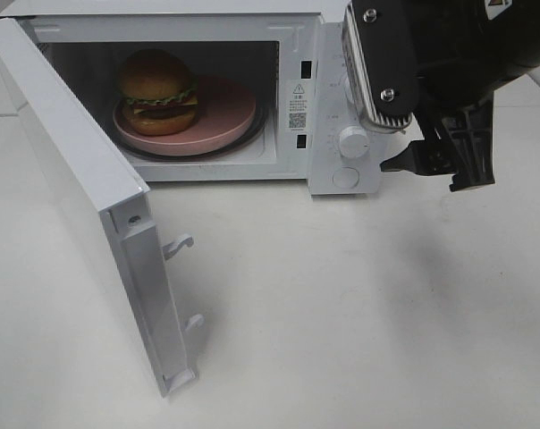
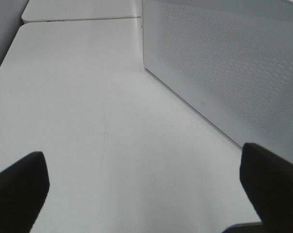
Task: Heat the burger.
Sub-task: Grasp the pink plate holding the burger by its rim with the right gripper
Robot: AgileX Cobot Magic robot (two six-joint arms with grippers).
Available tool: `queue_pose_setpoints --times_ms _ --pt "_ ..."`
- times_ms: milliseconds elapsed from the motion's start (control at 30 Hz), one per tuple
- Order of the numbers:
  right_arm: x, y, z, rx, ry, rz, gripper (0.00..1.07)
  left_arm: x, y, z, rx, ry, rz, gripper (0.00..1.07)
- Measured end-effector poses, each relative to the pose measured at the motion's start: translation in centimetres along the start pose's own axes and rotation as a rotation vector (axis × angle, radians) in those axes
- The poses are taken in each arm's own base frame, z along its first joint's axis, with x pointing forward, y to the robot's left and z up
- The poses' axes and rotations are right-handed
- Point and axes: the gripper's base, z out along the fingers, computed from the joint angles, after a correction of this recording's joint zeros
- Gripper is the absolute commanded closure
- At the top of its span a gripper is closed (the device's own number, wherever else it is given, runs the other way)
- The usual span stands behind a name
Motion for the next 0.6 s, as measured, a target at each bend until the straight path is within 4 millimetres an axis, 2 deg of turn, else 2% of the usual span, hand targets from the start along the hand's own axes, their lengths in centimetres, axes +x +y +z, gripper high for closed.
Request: queue_pose_setpoints --times_ms 167,600 --pt "-0.1 -0.1 0.9 -0.002 0.000 -0.008 0.18 0.0 0.0 0.0 0.000 0.000 0.000 0.06" --pt "-1.6 0.2 5.4 -0.016 -0.035 -0.028 0.21 0.0 0.0 0.0 0.000 0.000 0.000 0.06"
